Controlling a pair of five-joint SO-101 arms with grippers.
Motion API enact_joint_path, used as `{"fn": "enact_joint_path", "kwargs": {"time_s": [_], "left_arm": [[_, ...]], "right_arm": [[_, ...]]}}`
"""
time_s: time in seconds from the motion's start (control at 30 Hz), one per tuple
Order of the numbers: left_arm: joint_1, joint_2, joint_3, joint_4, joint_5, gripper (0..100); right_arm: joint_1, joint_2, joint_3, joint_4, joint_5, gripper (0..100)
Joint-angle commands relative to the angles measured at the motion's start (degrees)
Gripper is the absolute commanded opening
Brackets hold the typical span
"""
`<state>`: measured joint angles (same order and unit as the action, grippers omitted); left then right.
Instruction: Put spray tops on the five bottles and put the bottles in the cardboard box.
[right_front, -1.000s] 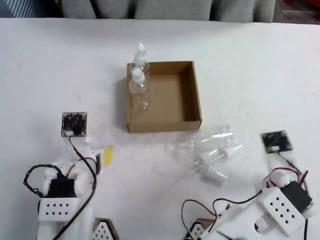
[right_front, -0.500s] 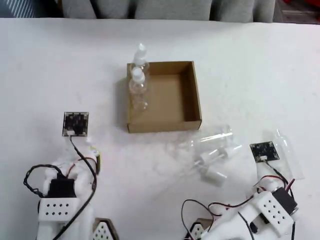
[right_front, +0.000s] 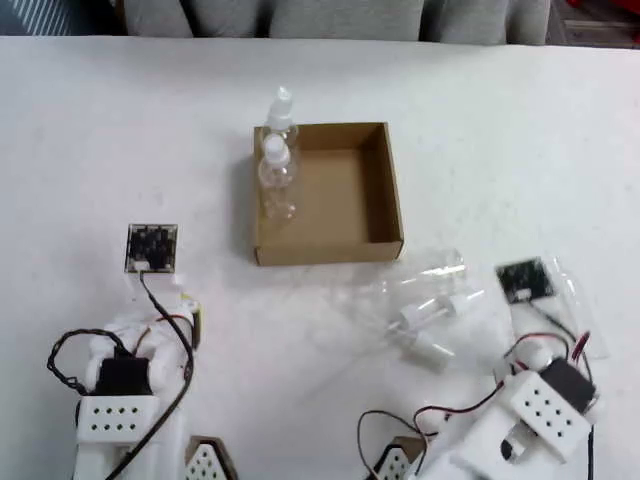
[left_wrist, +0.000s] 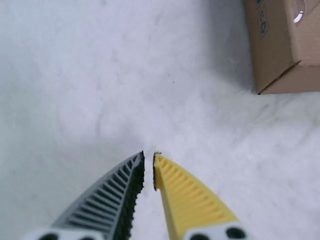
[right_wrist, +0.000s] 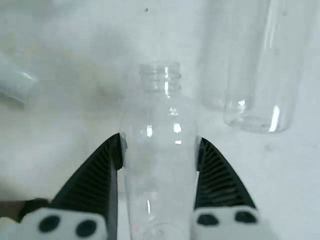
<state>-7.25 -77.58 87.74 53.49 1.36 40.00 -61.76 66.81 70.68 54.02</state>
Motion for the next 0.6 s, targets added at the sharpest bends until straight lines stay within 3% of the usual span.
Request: {"fn": "enact_joint_path", "kwargs": {"time_s": [0.0, 0.1, 0.23, 0.4, 0.57], "left_arm": [[-0.7, -1.1, 0.1, -1.7, -0.7, 5], [-0.7, -1.1, 0.5, -3.2, -0.7, 5], [-0.8, -1.1, 2.1, -6.4, -0.7, 5], [-0.8, -1.1, 2.6, -7.4, -0.4, 5], [-0.8, -1.1, 2.6, -7.4, -0.4, 5]], "right_arm": [[-11.6, 0.0, -15.6, 13.8, -11.9, 2.2], [-27.2, 0.0, -23.3, 21.2, -26.0, 2.2], [-51.6, 0.1, -26.9, 20.4, -43.0, 2.2], [-69.9, 2.8, -25.6, 13.5, -46.8, 2.2], [-77.9, 15.2, -22.3, 0.5, -46.9, 1.8]]}}
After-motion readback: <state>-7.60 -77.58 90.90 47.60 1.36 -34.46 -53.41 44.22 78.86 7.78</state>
